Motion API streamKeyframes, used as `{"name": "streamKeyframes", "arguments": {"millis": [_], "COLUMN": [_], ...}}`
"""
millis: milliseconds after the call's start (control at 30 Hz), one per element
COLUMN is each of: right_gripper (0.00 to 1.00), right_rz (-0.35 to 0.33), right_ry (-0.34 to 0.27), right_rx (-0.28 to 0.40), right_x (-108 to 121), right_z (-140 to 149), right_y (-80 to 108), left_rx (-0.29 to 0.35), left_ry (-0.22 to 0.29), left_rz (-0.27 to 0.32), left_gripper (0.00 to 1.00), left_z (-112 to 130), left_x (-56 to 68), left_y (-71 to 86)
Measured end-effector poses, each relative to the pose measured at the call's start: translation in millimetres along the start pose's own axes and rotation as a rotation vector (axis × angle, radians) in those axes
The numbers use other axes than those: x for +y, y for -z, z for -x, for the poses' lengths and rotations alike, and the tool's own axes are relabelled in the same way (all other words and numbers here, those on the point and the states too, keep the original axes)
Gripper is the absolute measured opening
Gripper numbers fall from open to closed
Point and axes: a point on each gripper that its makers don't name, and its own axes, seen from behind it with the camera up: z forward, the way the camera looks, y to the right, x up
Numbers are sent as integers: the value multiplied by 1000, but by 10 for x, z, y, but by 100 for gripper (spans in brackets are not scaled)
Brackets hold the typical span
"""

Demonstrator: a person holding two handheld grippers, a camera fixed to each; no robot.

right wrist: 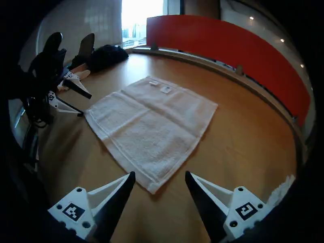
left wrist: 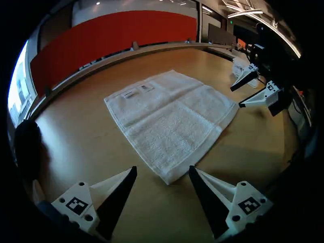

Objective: Fold towel

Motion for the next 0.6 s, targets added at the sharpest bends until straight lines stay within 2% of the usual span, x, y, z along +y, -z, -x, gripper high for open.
{"name": "streamKeyframes", "arguments": {"millis": [233,500,600], "right_gripper": [85,85,82], "right_rz": [-13,-21,-25], "right_ry": [8,21,36], "right_rx": [-16,-23,-33], "right_x": [-27,-26,-28], "right_z": [55,73,87], "right_y": [-28,-28,-27], "left_rx": [-30,-47,-49], "left_ry": [2,-6,-3], "left_rz": [17,26,28], "left_gripper": [95,95,95], "left_z": [73,135,132], "left_x": [68,125,128], "left_y": [-46,-88,-96]}}
